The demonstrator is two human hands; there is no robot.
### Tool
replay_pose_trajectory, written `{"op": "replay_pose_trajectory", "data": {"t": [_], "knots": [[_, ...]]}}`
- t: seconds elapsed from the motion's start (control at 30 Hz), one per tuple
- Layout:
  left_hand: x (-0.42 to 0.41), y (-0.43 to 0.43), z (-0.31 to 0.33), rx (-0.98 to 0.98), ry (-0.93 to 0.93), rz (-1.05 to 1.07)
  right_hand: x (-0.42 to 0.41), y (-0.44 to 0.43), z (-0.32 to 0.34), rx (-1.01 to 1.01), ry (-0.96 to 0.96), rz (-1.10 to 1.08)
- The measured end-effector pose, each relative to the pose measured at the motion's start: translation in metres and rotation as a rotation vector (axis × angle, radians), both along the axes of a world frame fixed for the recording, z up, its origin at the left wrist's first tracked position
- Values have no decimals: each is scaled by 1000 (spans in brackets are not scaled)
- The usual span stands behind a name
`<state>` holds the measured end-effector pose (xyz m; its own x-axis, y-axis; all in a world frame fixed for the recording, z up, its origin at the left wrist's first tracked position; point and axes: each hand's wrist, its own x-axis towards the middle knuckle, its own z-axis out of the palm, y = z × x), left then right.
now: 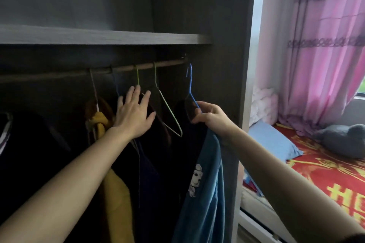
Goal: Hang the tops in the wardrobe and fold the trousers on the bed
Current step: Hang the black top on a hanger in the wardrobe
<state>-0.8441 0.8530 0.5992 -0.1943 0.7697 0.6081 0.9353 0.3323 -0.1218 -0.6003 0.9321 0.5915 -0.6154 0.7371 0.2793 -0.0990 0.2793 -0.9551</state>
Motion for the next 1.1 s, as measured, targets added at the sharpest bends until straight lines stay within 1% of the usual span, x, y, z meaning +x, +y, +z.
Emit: {"op": "replay_pose_trajectory", "data": {"t": [0.2, 0.3, 0.37, 0.43, 0.47, 0.57, 0.63, 0.73, 0.83, 0.9, 0.97, 1.03, 1.1], "knots": [[-24, 32, 45, -14, -19, 175, -51, 60, 18, 83, 42, 18], [-41, 47, 63, 12, -1, 211, -69, 92, 32, 91, 65, 22], [-53, 58, 69, 36, -26, 215, -79, 110, 39, 112, 58, 62], [-61, 69, 66, 28, -90, 246, -90, 125, 41, 146, 25, 83], [-64, 72, 59, 24, -89, 270, -96, 131, 39, 161, -5, 79], [-72, 78, 41, 108, 48, 278, -114, 148, 18, 207, -124, 69], [-76, 79, 36, 154, 61, 260, -121, 154, 1, 220, -182, 79], [-76, 82, 36, 179, 36, 268, -123, 158, -11, 204, -169, 67], [-72, 83, 37, 156, -21, 278, -118, 154, -12, 310, -226, 46], [-71, 79, 42, 108, -35, 285, -110, 143, -14, 374, -259, 27], [-66, 73, 52, 12, -61, 312, -100, 127, -19, 446, -279, -25], [-54, 67, 57, -69, -153, 330, -86, 110, -29, 499, -270, -91], [-34, 61, 47, -19, -261, 272, -67, 92, -45, 498, -251, -140]]}}
